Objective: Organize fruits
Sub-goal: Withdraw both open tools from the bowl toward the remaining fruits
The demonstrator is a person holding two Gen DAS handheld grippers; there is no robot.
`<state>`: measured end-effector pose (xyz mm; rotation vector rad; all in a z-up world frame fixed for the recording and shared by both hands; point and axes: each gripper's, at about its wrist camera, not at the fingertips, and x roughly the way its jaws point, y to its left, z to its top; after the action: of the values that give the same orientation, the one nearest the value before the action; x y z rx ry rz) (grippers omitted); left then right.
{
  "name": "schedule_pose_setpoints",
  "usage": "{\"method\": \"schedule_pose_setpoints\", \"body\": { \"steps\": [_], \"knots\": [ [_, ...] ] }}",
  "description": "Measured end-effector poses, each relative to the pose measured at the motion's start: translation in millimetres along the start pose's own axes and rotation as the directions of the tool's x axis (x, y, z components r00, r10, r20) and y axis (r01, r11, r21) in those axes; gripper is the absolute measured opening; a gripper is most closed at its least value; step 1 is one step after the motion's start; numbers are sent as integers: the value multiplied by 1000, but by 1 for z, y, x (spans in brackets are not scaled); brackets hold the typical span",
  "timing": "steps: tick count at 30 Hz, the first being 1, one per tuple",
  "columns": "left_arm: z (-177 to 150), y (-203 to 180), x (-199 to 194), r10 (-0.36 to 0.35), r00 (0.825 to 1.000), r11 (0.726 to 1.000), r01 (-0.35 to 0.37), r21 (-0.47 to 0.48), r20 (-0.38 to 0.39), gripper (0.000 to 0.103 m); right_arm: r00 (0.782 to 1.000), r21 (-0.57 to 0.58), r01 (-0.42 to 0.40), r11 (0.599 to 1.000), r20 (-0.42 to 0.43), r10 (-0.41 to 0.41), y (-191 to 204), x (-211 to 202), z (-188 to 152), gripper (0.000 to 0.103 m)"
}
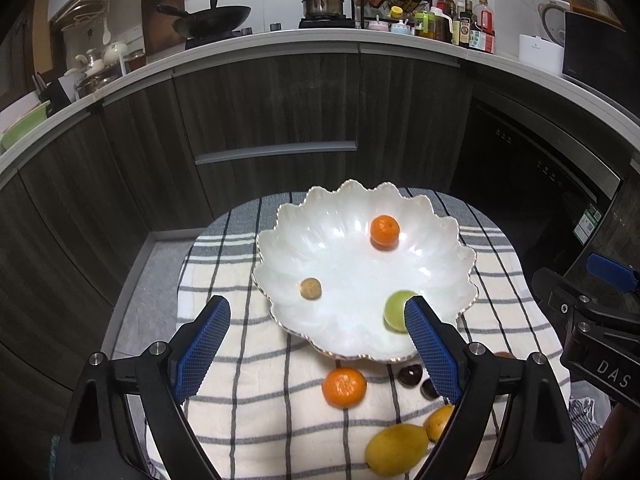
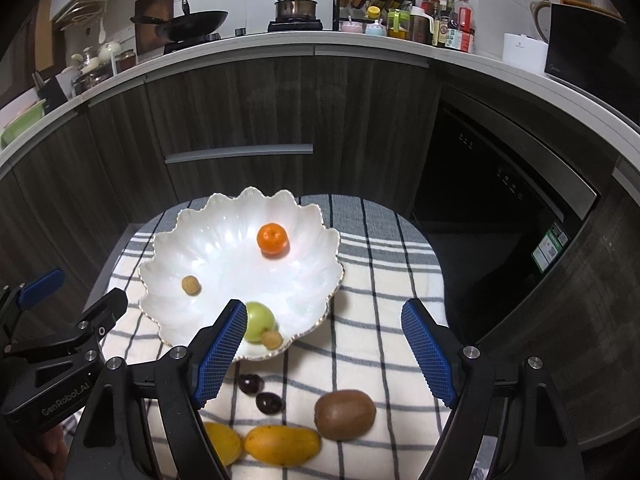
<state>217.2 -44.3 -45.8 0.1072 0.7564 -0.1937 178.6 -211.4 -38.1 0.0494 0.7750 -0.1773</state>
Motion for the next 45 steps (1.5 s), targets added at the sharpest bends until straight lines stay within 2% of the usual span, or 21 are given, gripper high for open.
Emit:
{"method": "schedule_pose_setpoints", "body": {
  "steps": [31,45],
  "knots": [
    [-81,-37,10,-50,991,996,58,62,-125,89,992,52,17,999,-126,-10,-30,3,-83,80],
    [-108,-50,27,-68,983,992,85,93,-170,89,988,98,66,993,-146,-52,-41,11,-117,80]
  ]
}}
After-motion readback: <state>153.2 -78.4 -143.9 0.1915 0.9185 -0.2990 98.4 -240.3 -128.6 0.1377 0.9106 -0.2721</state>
